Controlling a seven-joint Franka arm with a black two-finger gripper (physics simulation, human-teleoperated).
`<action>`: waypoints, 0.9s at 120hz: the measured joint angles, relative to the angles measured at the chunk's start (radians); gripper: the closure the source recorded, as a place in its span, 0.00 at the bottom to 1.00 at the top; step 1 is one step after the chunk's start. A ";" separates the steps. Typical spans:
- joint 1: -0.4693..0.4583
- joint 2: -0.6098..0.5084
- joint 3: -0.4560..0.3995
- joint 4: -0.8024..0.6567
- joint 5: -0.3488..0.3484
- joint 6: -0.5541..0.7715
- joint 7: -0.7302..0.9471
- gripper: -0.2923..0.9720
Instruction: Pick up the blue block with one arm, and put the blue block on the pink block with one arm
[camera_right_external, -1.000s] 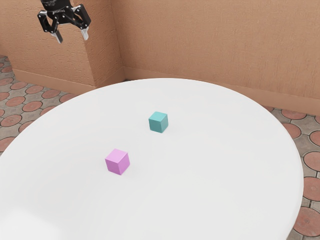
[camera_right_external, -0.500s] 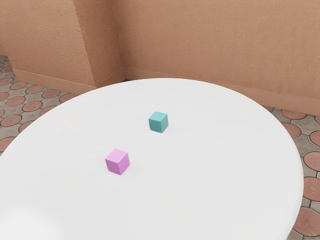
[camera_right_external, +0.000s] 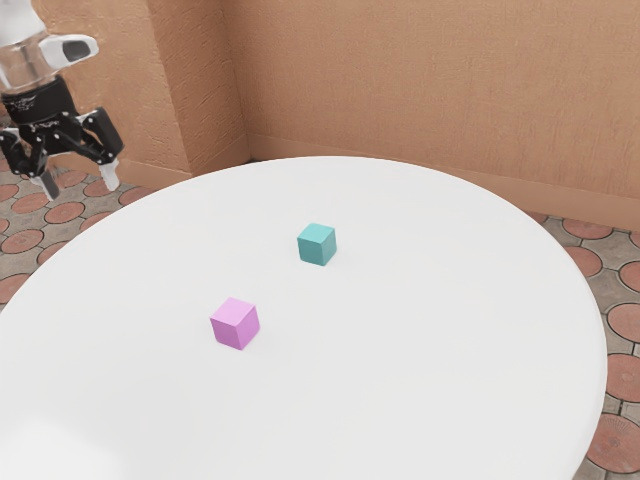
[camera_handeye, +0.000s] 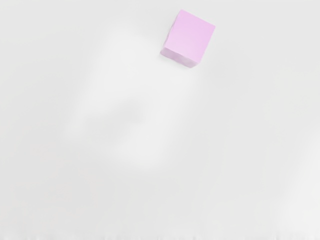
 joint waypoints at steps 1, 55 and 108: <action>0.008 -0.021 -0.001 -0.034 0.000 0.008 -0.001 0.25; 0.059 0.098 -0.004 -0.498 0.139 0.495 0.021 0.25; 0.389 0.933 -0.394 0.414 -0.007 0.643 0.326 0.25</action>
